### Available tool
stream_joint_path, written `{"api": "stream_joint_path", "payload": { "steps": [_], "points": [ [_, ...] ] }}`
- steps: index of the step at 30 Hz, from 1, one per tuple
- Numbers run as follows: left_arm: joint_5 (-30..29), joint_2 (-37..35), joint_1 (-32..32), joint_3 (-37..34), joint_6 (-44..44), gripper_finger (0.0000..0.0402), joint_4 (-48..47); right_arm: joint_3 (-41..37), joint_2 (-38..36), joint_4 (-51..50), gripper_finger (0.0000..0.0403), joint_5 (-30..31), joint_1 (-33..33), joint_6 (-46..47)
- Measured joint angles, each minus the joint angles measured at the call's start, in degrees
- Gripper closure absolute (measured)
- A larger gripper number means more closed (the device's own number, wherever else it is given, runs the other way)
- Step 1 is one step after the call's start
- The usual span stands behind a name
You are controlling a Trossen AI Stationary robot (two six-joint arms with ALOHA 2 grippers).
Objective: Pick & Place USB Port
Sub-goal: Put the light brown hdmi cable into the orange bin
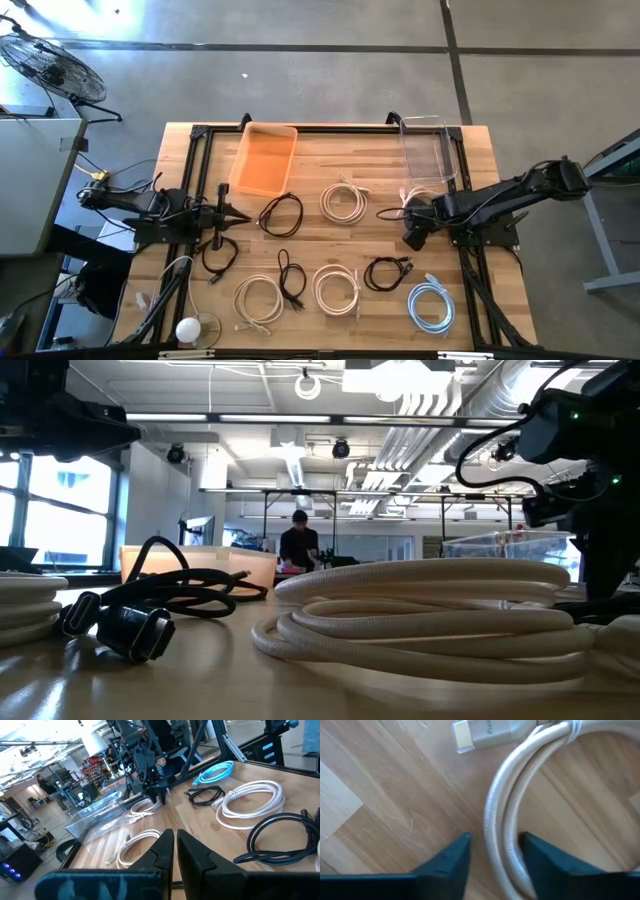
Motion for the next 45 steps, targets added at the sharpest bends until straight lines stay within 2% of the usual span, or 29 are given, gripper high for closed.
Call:
{"api": "stream_joint_path", "payload": {
  "steps": [3,4,14,19,22,26,32,37,41,45],
  "points": [
    [-0.1,0.0,0.0,0.0,0.1,0.0383,0.0,0.2,-0.2,0.5,0.0354,0.7,0.0,-1.0],
    [-0.1,0.0,0.0,0.0,0.1,0.0383,0.0,0.2,-0.2,0.6,0.037,0.9,0.0,-1.8],
    [1.5,0.0,0.0,-0.2,0.0,0.0383,1.0,1.8,0.1,1.5,0.037,2.8,0.8,-2.7],
    [-3.3,0.0,0.0,-0.3,3.1,0.0383,3.1,6.1,0.1,5.1,0.037,4.0,2.4,-4.2],
    [-3.7,0.0,0.0,0.1,6.2,0.038,5.4,8.4,0.2,6.9,0.037,3.6,3.3,-6.3],
    [-4.2,0.0,0.0,2.0,5.9,0.0345,5.6,11.4,0.1,10.5,0.037,4.7,4.9,-8.8],
    [-4.2,0.0,0.0,2.5,2.3,0.0249,8.7,14.6,0.1,17.5,0.037,5.2,7.4,-14.1],
    [-2.0,0.4,0.0,2.5,-0.2,0.0196,10.8,15.5,0.3,32.3,0.037,0.8,8.0,-22.1],
    [3.2,2.4,0.0,2.6,-4.3,0.0189,16.0,15.5,0.2,43.9,0.037,-5.4,8.0,-28.2],
    [7.1,5.6,0.0,2.6,-10.8,0.0189,20.0,15.5,0.2,51.0,0.037,-11.8,8.0,-33.4]
  ]
}}
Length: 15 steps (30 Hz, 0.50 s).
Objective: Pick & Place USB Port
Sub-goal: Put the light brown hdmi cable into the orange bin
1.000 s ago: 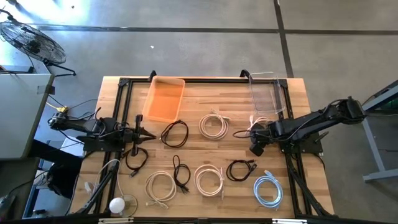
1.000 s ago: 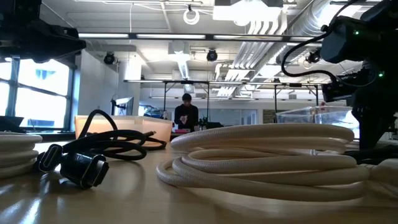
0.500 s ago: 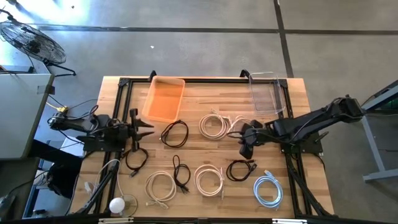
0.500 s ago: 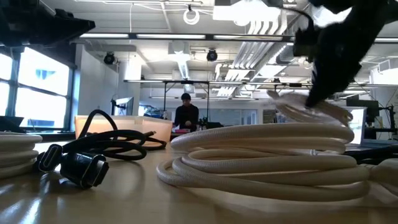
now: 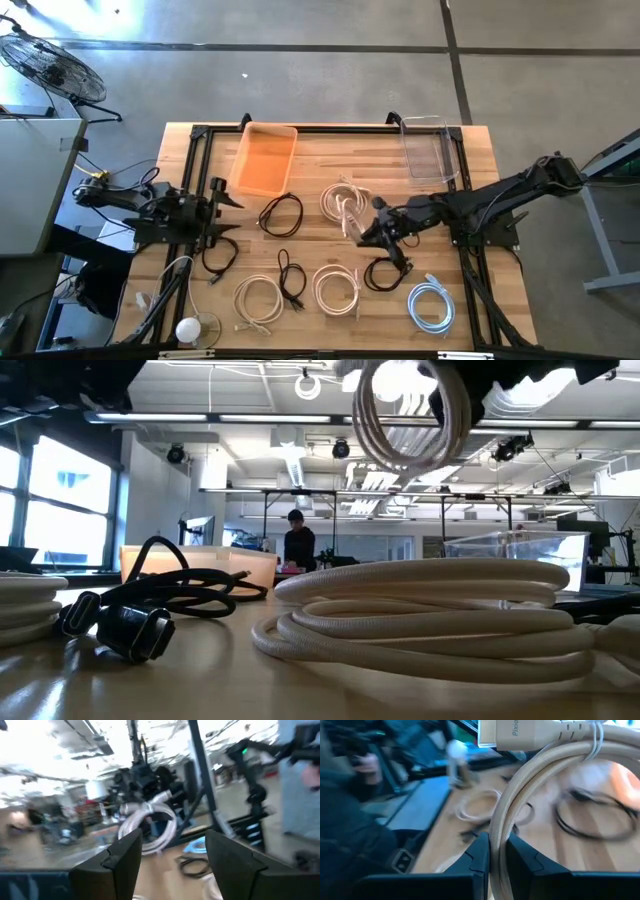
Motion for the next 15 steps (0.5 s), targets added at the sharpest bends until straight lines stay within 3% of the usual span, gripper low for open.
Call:
{"api": "stream_joint_path", "payload": {
  "steps": [5,10,15],
  "points": [
    [0.3,5.8,0.0,0.0,-4.3,0.0189,3.7,0.0,1.7,4.1,0.037,-7.0,0.0,-3.1],
    [0.5,13.8,0.0,0.0,-5.2,0.0189,13.0,0.6,7.9,12.2,0.037,-13.2,-0.2,-5.3],
    [1.2,21.0,0.0,0.1,-7.8,0.0189,20.4,8.7,15.8,12.9,0.037,-18.8,0.0,-9.3]
  ]
}}
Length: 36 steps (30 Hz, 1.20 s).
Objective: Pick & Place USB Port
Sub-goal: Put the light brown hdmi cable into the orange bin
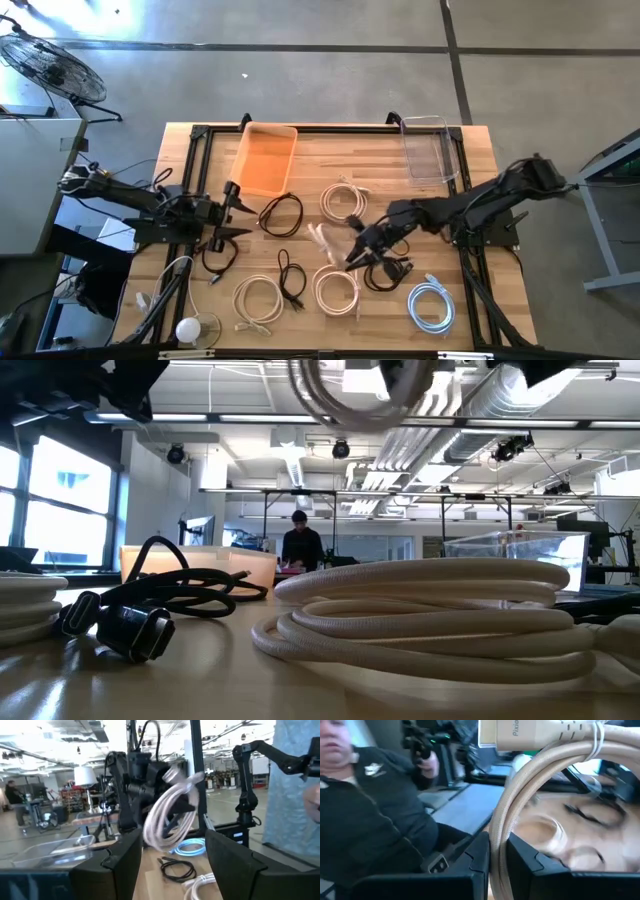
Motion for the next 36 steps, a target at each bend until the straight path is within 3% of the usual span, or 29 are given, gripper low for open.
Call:
{"api": "stream_joint_path", "payload": {
  "steps": [6,16,24,36],
  "points": [
    [4.2,7.1,0.0,1.8,-1.0,0.0188,4.5,15.3,10.2,-10.1,0.037,-6.8,1.3,-8.4],
    [11.6,16.1,0.0,6.8,-2.4,0.0188,4.3,32.9,20.4,-22.7,0.037,-9.8,2.5,-17.3],
    [17.4,21.3,0.0,9.1,-2.6,0.0189,4.3,34.8,21.5,-25.6,0.037,-9.4,1.1,-19.0],
    [19.3,29.7,0.0,13.5,-2.5,0.0189,7.2,34.8,21.5,-26.0,0.037,-9.3,-0.9,-18.9]
  ]
}}
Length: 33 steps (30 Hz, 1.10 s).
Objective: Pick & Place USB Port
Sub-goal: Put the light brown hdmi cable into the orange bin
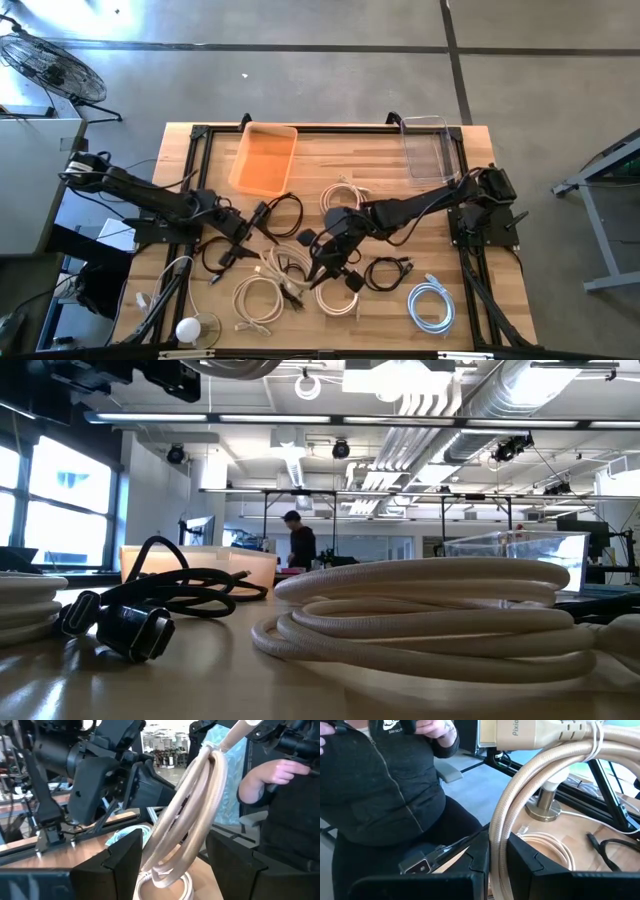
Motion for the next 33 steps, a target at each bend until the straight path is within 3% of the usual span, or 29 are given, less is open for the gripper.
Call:
{"api": "stream_joint_path", "payload": {
  "steps": [8,10,14,19,26,33],
  "points": [
    [1.1,4.9,0.0,3.4,3.7,0.0206,0.1,0.0,0.0,-0.5,0.037,1.1,-0.4,0.0],
    [1.3,5.6,0.0,3.9,6.0,0.0245,-0.2,0.0,0.0,-0.9,0.037,1.6,-0.3,0.0],
    [1.3,6.0,0.0,4.4,7.9,0.0368,-1.7,0.0,0.0,-1.4,0.0355,2.8,-0.3,1.5],
    [0.4,5.9,0.0,4.4,8.0,0.037,-2.3,0.0,0.0,-1.9,0.0297,5.2,-0.3,5.5],
    [-0.2,5.9,0.1,4.3,9.1,0.037,-3.9,-0.1,-0.1,-6.7,0.0226,18.5,0.0,8.6],
    [-5.2,4.5,0.0,4.3,9.3,0.037,-7.6,-0.2,-0.1,-8.5,0.0147,24.7,-0.1,8.7]
  ]
}}
